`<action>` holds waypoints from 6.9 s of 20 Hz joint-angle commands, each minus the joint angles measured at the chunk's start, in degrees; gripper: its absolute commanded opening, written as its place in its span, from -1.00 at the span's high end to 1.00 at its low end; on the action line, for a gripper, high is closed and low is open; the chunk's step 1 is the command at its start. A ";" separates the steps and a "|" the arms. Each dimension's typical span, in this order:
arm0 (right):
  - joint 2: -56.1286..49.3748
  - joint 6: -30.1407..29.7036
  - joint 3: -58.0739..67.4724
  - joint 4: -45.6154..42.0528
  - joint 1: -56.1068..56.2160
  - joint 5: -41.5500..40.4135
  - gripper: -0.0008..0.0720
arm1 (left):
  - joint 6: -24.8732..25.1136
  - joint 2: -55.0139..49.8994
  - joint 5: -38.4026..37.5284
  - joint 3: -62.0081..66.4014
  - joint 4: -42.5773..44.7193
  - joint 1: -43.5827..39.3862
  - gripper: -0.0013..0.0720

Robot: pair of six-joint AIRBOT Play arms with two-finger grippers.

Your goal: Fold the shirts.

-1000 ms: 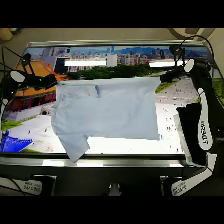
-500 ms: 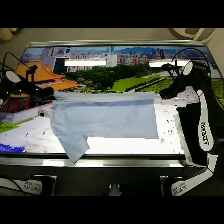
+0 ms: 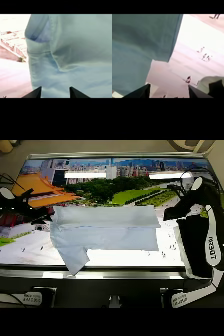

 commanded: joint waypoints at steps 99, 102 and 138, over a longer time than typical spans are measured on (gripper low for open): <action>28.06 2.75 -2.58 27.19 8.17 -3.43 0.93 | 25.22 -22.18 35.50 0.68 -72.54 -46.42 0.90; 26.71 4.00 -2.58 30.73 8.20 -7.21 0.93 | 30.82 -19.37 31.04 0.61 -70.88 -41.46 0.91; -8.79 10.21 -10.84 33.53 18.49 -21.18 -0.88 | 19.61 30.84 17.49 -8.13 -24.50 9.94 0.90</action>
